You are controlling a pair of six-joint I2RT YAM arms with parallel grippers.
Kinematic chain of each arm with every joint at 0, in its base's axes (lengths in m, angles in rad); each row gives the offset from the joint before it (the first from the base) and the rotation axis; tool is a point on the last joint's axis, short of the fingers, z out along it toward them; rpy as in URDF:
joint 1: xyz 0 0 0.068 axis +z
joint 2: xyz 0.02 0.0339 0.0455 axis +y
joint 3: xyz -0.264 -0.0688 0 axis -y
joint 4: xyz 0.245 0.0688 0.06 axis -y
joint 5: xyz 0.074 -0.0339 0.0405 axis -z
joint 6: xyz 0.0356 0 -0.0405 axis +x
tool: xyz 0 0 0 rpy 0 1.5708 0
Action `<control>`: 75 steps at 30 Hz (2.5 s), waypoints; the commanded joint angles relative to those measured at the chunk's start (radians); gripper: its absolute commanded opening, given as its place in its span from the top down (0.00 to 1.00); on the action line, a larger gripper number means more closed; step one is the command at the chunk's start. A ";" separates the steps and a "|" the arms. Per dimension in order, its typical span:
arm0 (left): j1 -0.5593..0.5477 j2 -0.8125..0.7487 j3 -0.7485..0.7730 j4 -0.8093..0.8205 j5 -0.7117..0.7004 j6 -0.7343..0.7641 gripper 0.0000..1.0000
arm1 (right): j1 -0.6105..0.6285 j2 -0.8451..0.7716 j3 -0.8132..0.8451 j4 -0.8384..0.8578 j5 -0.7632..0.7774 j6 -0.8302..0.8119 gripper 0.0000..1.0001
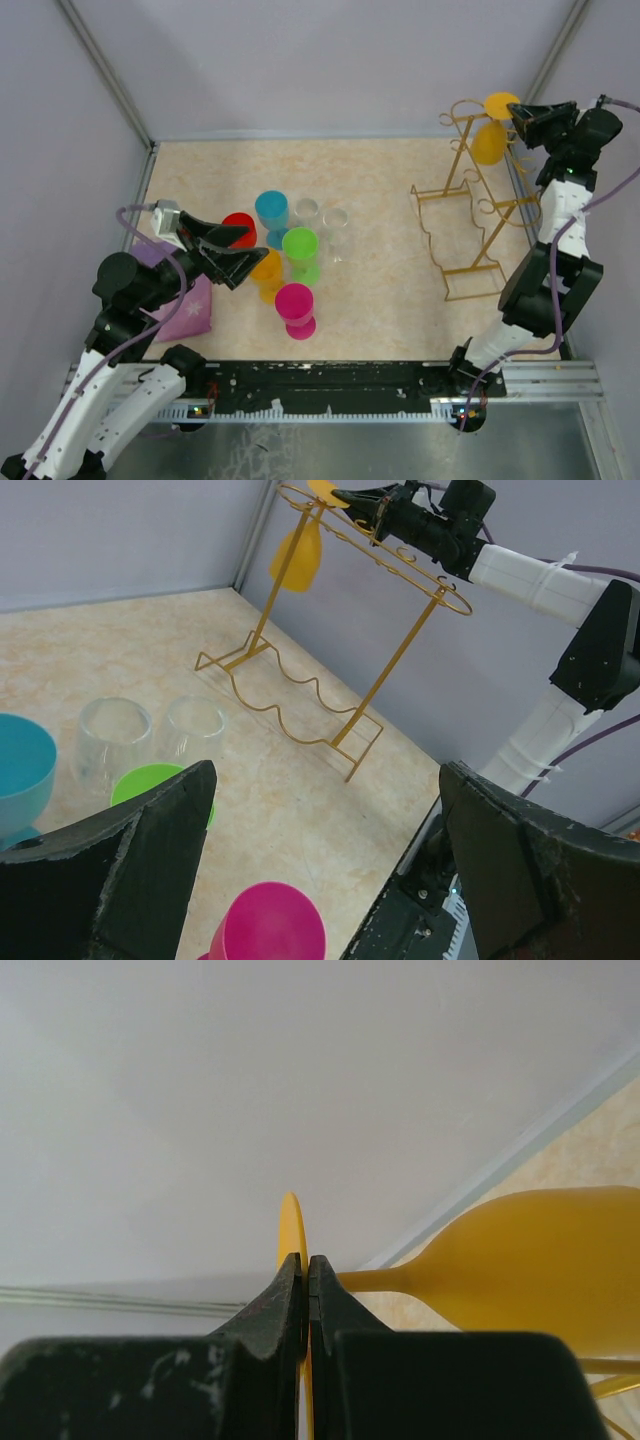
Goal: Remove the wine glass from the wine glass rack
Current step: Pick up the wine glass from the wine rack, then place the wine glass at the center of the board.
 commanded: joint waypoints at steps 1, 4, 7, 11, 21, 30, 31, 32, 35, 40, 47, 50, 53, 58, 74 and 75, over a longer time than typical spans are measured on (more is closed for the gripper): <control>0.000 -0.010 -0.005 0.010 -0.013 0.023 0.02 | -0.019 -0.072 0.044 0.006 0.087 -0.009 1.00; -0.001 -0.010 -0.006 0.009 -0.013 0.023 0.02 | -0.024 -0.091 0.045 -0.009 0.101 -0.020 1.00; 0.000 -0.010 -0.005 0.010 -0.013 0.025 0.02 | -0.028 -0.108 0.045 -0.009 0.105 -0.018 1.00; 0.001 -0.016 -0.001 0.008 -0.013 0.025 0.01 | -0.040 -0.134 0.044 -0.013 0.125 -0.009 1.00; 0.000 -0.029 -0.004 0.003 -0.019 0.023 0.01 | -0.050 -0.176 0.110 -0.087 0.155 -0.136 1.00; 0.000 -0.045 -0.023 0.017 -0.060 0.016 0.00 | -0.002 -0.309 0.257 -0.143 0.116 -0.486 1.00; -0.001 -0.045 -0.030 0.029 -0.063 0.013 0.00 | 0.006 -0.326 0.257 -0.127 0.075 -0.501 1.00; 0.000 -0.045 -0.036 0.038 -0.066 0.007 0.00 | 0.040 -0.344 0.256 -0.111 0.035 -0.515 1.00; 0.000 -0.035 -0.047 0.048 -0.077 -0.013 0.00 | 0.134 -0.395 0.233 -0.052 -0.096 -0.520 1.00; 0.000 -0.030 -0.063 0.077 -0.084 -0.036 0.01 | 0.418 -0.474 0.168 0.022 -0.272 -0.519 1.00; 0.000 -0.054 -0.129 0.212 -0.070 -0.100 0.01 | 0.732 -0.600 0.019 -0.205 -0.287 -0.730 1.00; 0.000 -0.049 -0.159 0.298 -0.027 -0.141 0.01 | 0.856 -0.615 -0.032 -0.328 -0.226 -0.815 1.00; 0.000 -0.019 -0.172 0.371 0.031 -0.187 0.03 | 0.932 -0.627 -0.119 -0.353 -0.131 -0.829 1.00; -0.002 0.093 -0.138 0.434 0.193 -0.251 0.11 | 1.007 -0.637 -0.196 -0.379 0.022 -0.840 1.00; -0.298 0.353 -0.105 0.618 0.011 -0.221 0.23 | 1.095 -0.683 -0.307 -0.293 -0.021 -0.802 1.00; -0.299 0.353 -0.114 0.632 -0.004 -0.229 0.25 | 1.096 -0.686 -0.308 -0.292 -0.029 -0.798 1.00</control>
